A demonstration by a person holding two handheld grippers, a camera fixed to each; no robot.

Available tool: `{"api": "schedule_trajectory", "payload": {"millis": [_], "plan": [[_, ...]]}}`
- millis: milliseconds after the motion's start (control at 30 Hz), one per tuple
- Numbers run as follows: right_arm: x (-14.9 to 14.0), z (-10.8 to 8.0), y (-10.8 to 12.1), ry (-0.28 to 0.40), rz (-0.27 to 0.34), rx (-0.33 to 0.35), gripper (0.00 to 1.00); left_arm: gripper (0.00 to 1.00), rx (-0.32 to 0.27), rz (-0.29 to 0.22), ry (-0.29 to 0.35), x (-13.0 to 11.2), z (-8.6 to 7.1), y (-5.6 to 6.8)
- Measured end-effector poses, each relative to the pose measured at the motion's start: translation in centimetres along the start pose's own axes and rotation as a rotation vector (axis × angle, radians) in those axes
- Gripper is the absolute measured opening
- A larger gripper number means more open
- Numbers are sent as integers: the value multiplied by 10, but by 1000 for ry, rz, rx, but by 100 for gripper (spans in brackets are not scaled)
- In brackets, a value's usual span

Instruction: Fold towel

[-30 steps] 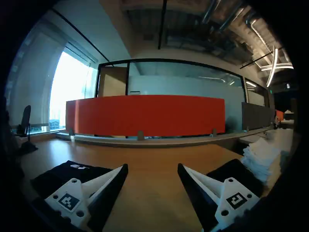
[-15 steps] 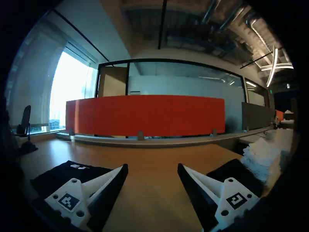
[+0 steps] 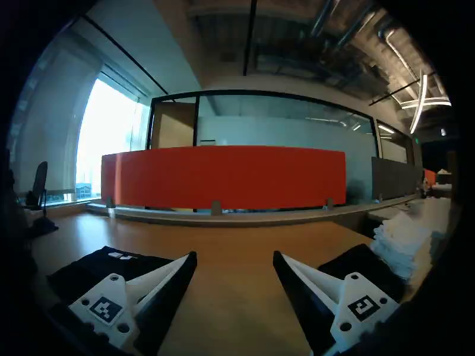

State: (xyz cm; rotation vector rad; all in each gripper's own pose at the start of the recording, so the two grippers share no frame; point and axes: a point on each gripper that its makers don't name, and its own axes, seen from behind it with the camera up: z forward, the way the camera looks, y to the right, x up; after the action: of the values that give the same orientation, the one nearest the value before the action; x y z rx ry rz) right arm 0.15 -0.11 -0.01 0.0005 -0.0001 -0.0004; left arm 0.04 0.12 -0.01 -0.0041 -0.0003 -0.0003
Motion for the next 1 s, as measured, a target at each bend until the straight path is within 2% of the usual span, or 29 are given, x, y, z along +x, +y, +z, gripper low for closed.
{"api": "schedule_trajectory", "payload": {"millis": [300,400,600,867,1000], "plan": [[-1,0,4,-21,-4,-22,99,95,3,3,-8,-1,-2,0],[6,-1,1,-28,-18,-13,99,95,1,19,-24,4,-4,-1],[48,-5,-6,-27,-27,4,99,95,-4,48,-29,42,-9,0],[127,-13,-12,-13,-68,-18,99,95,-20,36,-29,115,-13,6],[158,-17,-18,-9,-81,-16,99,95,-24,25,-20,150,-14,7]]}}
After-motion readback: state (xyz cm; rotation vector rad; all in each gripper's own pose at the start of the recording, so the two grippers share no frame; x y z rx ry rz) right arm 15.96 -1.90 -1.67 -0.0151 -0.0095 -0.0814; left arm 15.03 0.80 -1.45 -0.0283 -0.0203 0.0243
